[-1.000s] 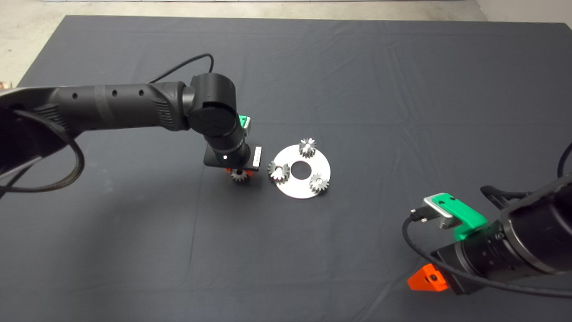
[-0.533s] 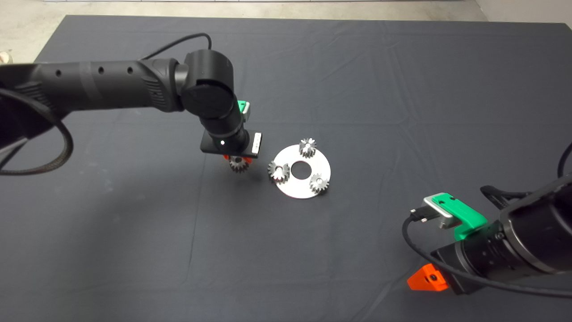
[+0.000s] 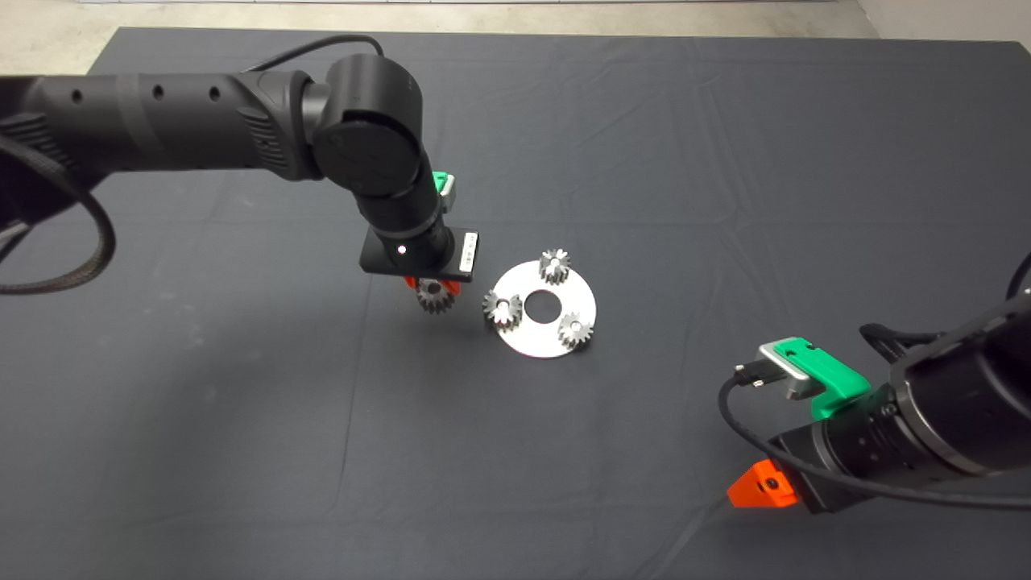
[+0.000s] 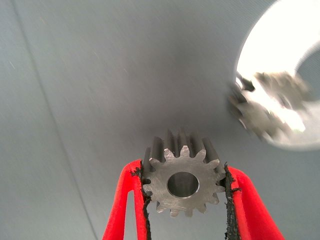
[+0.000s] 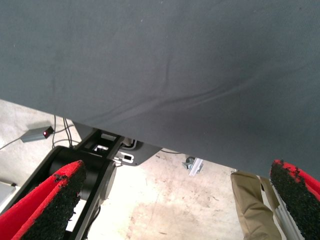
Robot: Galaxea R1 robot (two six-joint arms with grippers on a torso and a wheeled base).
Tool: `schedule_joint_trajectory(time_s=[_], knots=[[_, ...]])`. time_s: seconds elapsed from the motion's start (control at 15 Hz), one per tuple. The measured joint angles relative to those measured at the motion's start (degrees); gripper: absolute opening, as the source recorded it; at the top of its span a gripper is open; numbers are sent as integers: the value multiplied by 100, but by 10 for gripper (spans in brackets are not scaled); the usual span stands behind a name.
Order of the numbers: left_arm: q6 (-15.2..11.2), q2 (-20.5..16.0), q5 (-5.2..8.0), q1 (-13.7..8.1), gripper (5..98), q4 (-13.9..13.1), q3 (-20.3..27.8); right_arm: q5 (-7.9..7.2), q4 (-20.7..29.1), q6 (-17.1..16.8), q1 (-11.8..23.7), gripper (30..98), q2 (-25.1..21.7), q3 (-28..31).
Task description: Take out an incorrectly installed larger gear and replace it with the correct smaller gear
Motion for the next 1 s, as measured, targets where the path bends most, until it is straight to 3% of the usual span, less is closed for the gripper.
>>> schedule_joint_trajectory(time_s=[0.33, 0.73, 1.0], knots=[[-344, 15, 4, -195, 240, -122, 323, -2, 0, -99, 2, 977, 26, -196], [-724, -10, 20, -223, 239, -272, 750, -4, 0, -160, 30, 977, 166, -356], [-728, -6, 48, -251, 239, -275, 899, -4, 0, -178, 30, 977, 166, -372]])
